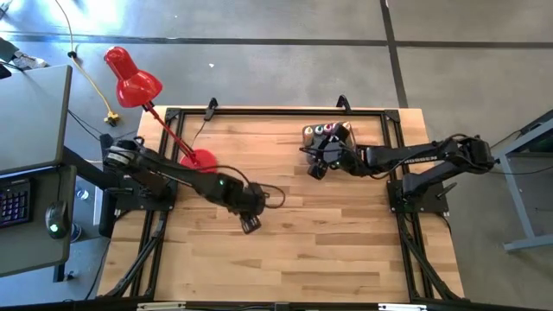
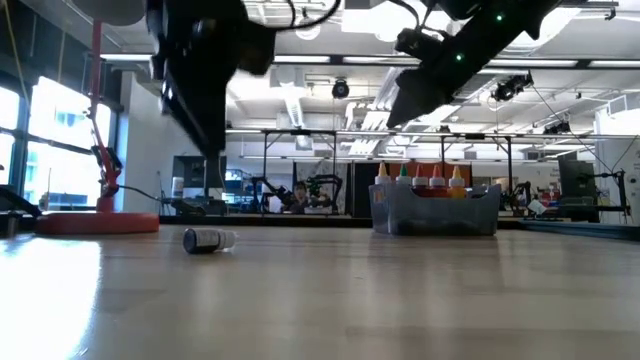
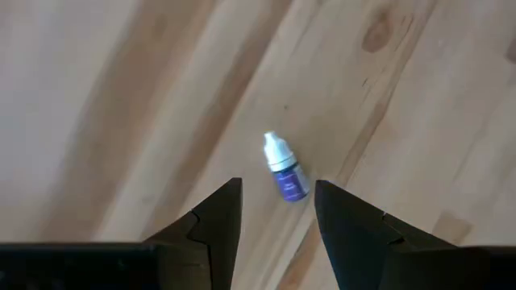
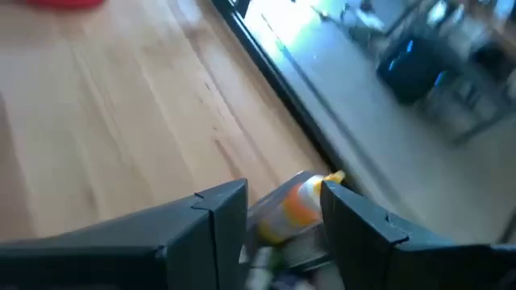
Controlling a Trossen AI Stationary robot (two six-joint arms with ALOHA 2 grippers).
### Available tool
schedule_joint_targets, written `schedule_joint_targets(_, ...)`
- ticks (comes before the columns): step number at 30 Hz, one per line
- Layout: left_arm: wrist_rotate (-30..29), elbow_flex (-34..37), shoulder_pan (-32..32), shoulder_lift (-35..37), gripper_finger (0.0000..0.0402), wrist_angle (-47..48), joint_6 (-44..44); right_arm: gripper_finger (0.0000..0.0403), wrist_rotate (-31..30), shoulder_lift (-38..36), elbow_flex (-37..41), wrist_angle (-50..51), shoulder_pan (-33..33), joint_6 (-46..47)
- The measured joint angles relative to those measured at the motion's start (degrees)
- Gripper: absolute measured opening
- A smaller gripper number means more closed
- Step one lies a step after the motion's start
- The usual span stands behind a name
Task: Pick & Place food coloring
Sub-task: Put the small purple food coloring bottle into the bin
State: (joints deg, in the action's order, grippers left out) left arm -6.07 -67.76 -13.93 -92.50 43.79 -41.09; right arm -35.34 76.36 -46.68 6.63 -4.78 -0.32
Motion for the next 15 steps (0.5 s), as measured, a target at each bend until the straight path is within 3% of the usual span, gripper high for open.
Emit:
schedule_joint_targets(5, 0.16, 2.72, -0.78, -4.75, 0.0153, -6.37, -2.9, 0.0152, 4.13, 0.0, 0.0, 5.44, 1.28, 13.05)
schedule_joint_targets(15, 0.88, 2.59, -0.68, -12.8, 0.0153, -10.47, -4.45, 0.0154, 0.95, 0.15, 0.02, 10.71, 2.94, 14.76)
